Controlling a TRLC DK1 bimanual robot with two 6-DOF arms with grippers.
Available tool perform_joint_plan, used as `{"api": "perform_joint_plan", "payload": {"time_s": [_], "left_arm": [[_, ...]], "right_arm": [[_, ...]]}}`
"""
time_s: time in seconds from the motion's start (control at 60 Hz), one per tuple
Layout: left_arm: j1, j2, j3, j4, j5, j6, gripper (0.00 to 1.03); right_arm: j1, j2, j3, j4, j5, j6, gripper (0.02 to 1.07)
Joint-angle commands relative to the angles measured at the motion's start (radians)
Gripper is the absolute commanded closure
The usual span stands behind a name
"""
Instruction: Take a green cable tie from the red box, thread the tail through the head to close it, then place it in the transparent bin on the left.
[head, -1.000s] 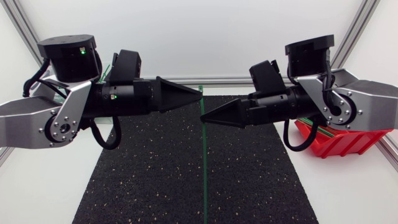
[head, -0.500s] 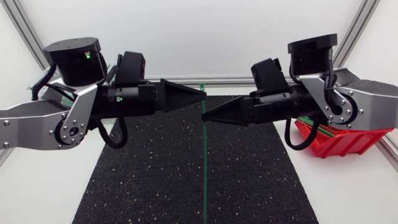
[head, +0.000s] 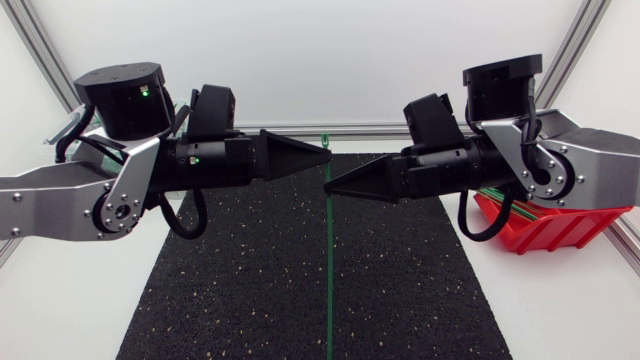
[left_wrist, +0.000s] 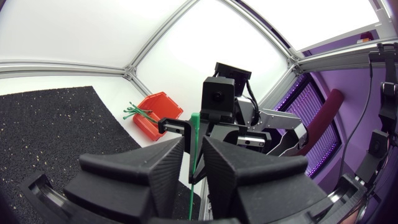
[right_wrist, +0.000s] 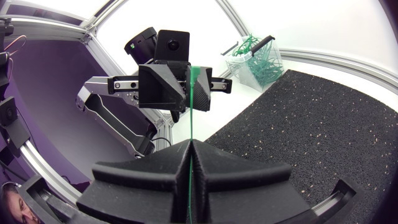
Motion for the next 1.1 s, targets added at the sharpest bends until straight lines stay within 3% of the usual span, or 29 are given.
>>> {"api": "perform_joint_plan", "payload": {"time_s": [0.0,0.133,0.217,0.367,0.883,1.083], "left_arm": [[-0.003,0.015,-0.024,0.021,0.009,0.009,0.84],[0.0,0.014,-0.024,0.022,0.007,0.009,0.84],[0.001,0.014,-0.022,0.024,0.007,0.008,0.93],[0.001,0.014,-0.022,0.024,0.007,0.008,0.99],[0.013,-0.006,-0.015,-0.008,0.006,-0.032,1.0],[0.024,-0.034,-0.021,-0.044,0.012,-0.03,1.0]], "right_arm": [[-0.007,0.009,-0.025,0.006,-0.005,0.023,1.01],[-0.007,0.009,-0.026,0.006,-0.003,0.023,1.01],[-0.008,0.011,-0.026,0.006,-0.002,0.023,1.01],[-0.007,0.011,-0.026,0.008,0.001,0.021,1.01],[-0.001,-0.001,-0.023,0.02,0.01,0.024,1.01],[0.004,-0.048,-0.017,-0.014,0.032,0.021,0.75]]}}
